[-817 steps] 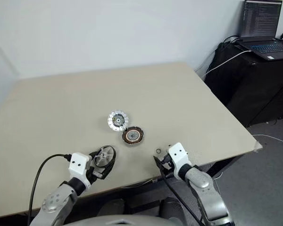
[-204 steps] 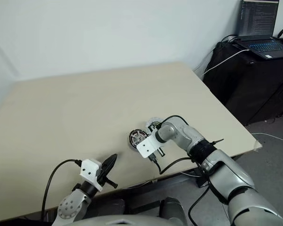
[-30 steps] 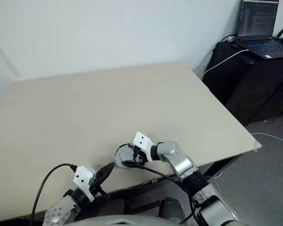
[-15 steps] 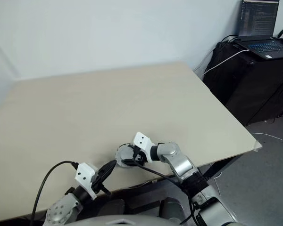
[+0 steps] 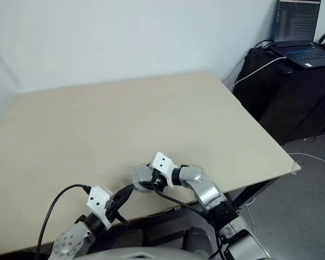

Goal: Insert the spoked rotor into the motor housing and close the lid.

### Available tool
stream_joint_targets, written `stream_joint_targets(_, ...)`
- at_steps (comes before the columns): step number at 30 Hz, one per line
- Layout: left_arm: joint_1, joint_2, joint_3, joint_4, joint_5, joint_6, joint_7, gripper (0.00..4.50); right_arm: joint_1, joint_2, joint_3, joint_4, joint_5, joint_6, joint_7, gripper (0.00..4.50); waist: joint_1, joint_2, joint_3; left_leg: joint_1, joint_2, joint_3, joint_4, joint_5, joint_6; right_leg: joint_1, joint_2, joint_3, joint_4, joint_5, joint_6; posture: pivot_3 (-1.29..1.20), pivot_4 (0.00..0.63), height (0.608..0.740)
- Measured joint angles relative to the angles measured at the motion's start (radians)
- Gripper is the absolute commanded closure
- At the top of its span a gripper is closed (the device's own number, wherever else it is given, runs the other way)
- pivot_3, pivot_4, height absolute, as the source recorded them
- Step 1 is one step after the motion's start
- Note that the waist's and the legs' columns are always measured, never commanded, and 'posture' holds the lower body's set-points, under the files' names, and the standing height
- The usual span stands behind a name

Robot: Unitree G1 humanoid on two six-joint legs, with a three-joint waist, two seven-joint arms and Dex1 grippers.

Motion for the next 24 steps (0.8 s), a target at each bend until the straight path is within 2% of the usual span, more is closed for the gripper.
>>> stream_joint_targets(13,0.002,0.003,-0.001,-0.062,0.0,0.045,0.019,4.5,-0.04,0.021,0.013,0.033,-0.034,0.024,0.006,1.23,-0.003,0.0,-0.001,0.002,0.001,0.0,0.0,0.0,-0.001,0.0,0.001,0.001,0.001,0.0,0.0,0.0,0.0,0.74)
stream_joint_targets(24,0.01,-0.005,0.01,-0.029,-0.005,0.04,0.019,4.5,-0.053,0.029,0.019,0.037,-0.059,0.044,-0.005,1.23,-0.006,0.004,-0.005,0.002,0.001,0.0,0.0,0.001,-0.001,0.0,0.001,0.001,0.003,0.0,0.0,0.0,0.0,0.74)
